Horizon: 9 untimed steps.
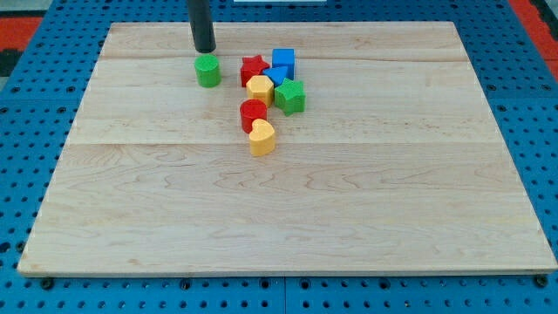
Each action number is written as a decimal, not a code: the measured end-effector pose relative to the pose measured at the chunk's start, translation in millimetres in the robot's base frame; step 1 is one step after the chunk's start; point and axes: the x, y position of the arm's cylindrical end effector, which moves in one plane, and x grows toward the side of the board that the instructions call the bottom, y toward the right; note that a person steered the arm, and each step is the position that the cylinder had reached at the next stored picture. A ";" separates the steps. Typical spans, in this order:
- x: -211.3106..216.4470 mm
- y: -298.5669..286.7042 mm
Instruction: Slide the yellow heart into the red circle
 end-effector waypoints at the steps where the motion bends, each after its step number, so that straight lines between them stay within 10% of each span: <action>1: 17.2 -20.4; 4: 65.4 28.1; 7: 245.0 79.6; 9: 207.6 63.5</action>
